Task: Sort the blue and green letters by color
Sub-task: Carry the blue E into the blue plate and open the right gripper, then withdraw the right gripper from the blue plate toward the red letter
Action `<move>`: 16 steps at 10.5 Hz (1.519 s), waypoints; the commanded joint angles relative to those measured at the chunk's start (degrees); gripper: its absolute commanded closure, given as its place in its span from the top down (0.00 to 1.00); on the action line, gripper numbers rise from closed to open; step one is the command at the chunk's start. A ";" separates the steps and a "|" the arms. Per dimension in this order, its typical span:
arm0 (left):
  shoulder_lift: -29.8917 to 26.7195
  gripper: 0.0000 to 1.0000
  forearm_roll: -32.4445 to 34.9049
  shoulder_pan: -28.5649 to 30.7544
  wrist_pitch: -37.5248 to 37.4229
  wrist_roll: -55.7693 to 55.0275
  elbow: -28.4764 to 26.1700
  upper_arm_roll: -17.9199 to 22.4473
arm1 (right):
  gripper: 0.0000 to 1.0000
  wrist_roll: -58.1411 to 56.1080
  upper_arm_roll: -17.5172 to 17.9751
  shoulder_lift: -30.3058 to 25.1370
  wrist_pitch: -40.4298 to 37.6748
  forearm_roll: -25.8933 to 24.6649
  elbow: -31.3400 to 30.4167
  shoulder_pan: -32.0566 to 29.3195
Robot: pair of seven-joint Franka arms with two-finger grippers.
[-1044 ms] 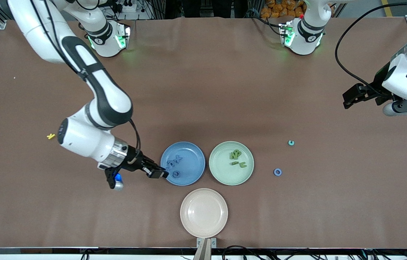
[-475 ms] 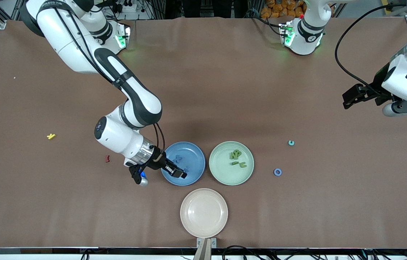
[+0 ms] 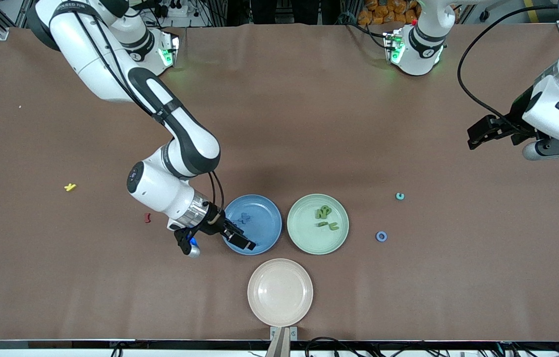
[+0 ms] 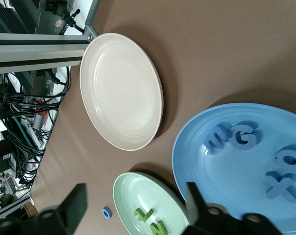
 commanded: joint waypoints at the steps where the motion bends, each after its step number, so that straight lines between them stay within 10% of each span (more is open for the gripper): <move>1: -1.21 1.00 -1.41 0.29 -0.78 1.33 -0.04 -0.06 | 1.00 -0.86 -0.62 0.07 -0.49 -0.23 0.35 -0.16; 5: -2.36 1.00 -2.98 0.37 -3.84 1.50 0.14 -0.06 | 1.00 -2.44 -3.60 -2.03 -1.19 -0.40 -2.88 -0.95; 10: -2.36 1.00 -3.70 0.38 -4.47 3.00 0.14 0.03 | 1.00 -21.74 -10.26 -30.47 -14.16 -1.72 -27.30 -4.47; 13: -2.53 1.00 -3.78 0.20 -4.38 2.91 0.66 -0.15 | 1.00 -33.62 -19.40 -38.75 -29.35 -14.32 -28.74 -5.42; 16: -3.50 1.00 -3.70 -0.24 -3.94 2.91 0.67 0.56 | 1.00 -36.64 -19.69 -45.79 -38.52 -24.46 -28.39 -10.34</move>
